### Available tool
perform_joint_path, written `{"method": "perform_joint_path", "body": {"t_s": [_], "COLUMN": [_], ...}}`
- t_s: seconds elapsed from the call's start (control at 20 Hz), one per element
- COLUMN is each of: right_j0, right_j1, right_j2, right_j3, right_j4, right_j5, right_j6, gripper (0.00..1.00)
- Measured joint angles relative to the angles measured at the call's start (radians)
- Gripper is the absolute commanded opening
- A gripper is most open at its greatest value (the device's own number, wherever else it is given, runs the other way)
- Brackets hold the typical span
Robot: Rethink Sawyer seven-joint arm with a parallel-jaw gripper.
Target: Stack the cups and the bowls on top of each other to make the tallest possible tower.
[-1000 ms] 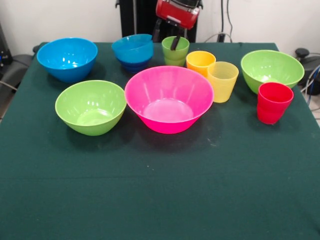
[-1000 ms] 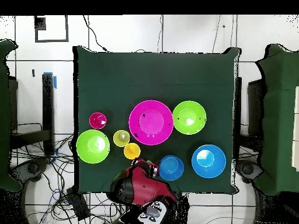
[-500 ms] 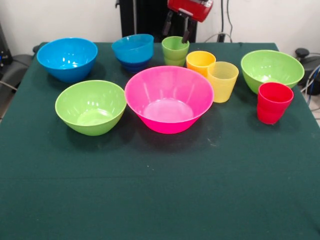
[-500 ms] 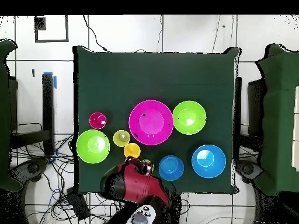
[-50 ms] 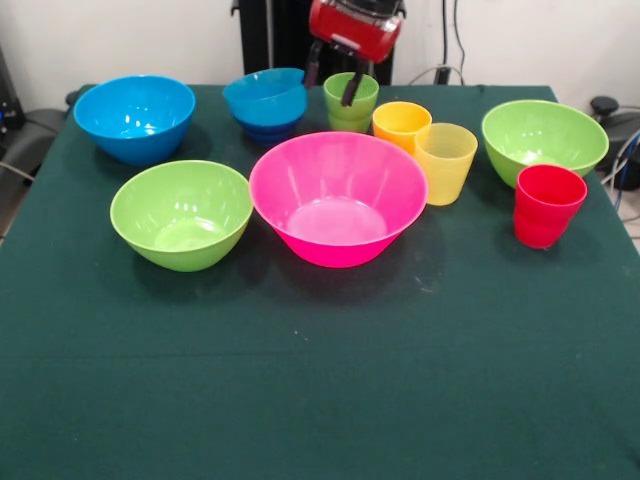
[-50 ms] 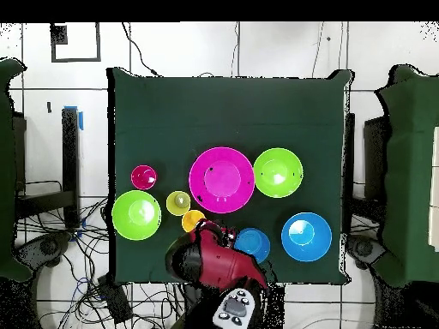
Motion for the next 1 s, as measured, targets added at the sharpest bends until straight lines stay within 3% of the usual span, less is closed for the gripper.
{"method": "perform_joint_path", "body": {"t_s": [0.4,1.0], "right_j0": [-0.055,-0.027], "right_j1": [0.053,0.072], "right_j2": [0.015,0.018], "right_j3": [-0.001,-0.001], "right_j4": [-0.008,-0.009], "right_j5": [-0.076,-0.077], "right_j6": [0.000,0.000], "gripper": [1.00,1.00]}}
